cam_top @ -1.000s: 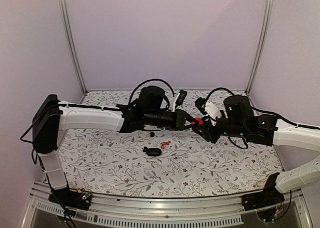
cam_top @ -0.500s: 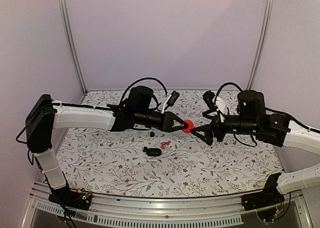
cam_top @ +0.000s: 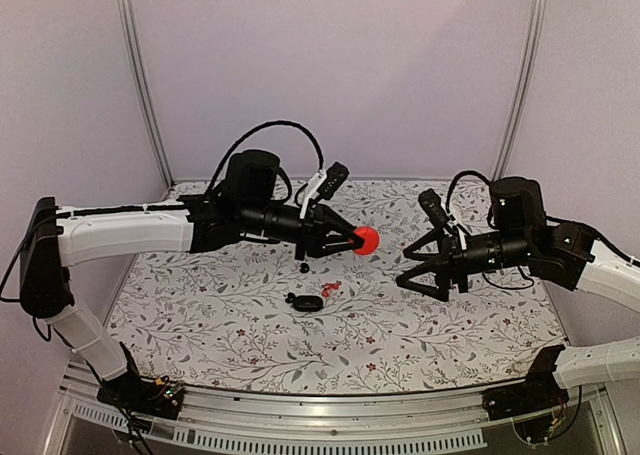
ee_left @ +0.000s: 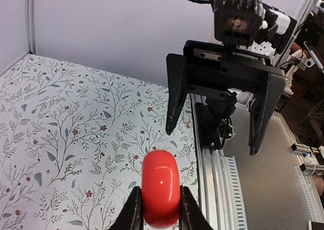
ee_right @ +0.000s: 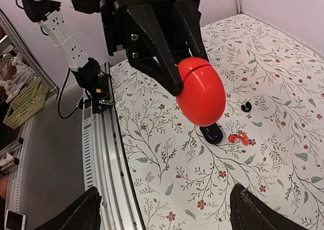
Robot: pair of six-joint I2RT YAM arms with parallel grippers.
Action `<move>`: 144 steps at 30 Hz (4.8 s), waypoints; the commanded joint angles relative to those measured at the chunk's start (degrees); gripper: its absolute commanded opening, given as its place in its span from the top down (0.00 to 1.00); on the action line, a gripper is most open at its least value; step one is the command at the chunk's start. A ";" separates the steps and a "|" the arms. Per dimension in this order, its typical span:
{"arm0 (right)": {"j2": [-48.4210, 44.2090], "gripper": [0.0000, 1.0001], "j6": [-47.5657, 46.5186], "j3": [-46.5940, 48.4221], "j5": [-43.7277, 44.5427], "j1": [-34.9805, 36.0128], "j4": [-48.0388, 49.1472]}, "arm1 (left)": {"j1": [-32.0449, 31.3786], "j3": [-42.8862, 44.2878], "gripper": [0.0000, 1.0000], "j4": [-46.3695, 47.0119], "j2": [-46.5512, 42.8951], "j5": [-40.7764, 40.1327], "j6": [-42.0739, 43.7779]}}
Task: Insert the wireless bluetooth earbuds into the charging case
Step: Pass from the left arm to the right, then pass from the right arm to the left
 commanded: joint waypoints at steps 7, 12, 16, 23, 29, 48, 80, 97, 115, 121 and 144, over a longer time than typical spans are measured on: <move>-0.52 0.24 -3.81 3.00 -7.54 -0.10 -3.95 | -3.78 1.93 0.98 -2.54 -0.07 2.98 6.25; 1.92 0.31 -5.41 4.85 -8.97 -0.10 -5.04 | -5.35 3.23 0.97 -2.62 1.04 3.62 6.90; 3.75 0.31 -5.55 5.54 -8.80 -0.10 -5.60 | -6.39 3.39 0.97 -2.45 1.43 4.51 8.17; 4.47 0.42 -5.81 6.14 -9.22 -0.10 -6.02 | -7.58 3.29 0.97 -2.61 1.54 5.84 9.30; 5.48 0.51 -7.14 7.95 -11.18 -0.11 -7.10 | -8.04 3.38 0.97 -2.79 1.94 6.56 10.17; 7.38 0.63 -8.88 9.03 -9.16 3.21 -9.49 | -8.28 5.37 0.97 -4.26 3.88 6.91 10.70; 6.67 0.96 -9.03 8.96 -7.89 5.28 -9.91 | -8.48 5.24 0.81 -3.53 2.64 4.44 10.32; 5.84 1.00 -8.48 9.83 -6.72 5.26 -8.76 | -8.23 2.01 0.51 -4.78 -1.20 0.79 12.19; 3.58 1.00 -9.11 8.53 -6.19 5.29 -7.75 | -6.21 1.24 0.53 -2.06 -3.21 -5.75 7.38; 3.55 1.00 -9.43 8.74 -5.98 5.26 -7.89 | -3.84 -2.57 0.55 1.86 -6.41 -4.57 6.19; 3.78 1.00 -9.87 8.84 -4.60 5.26 -7.22 | -10.83 1.73 0.65 1.60 -1.62 -0.86 9.90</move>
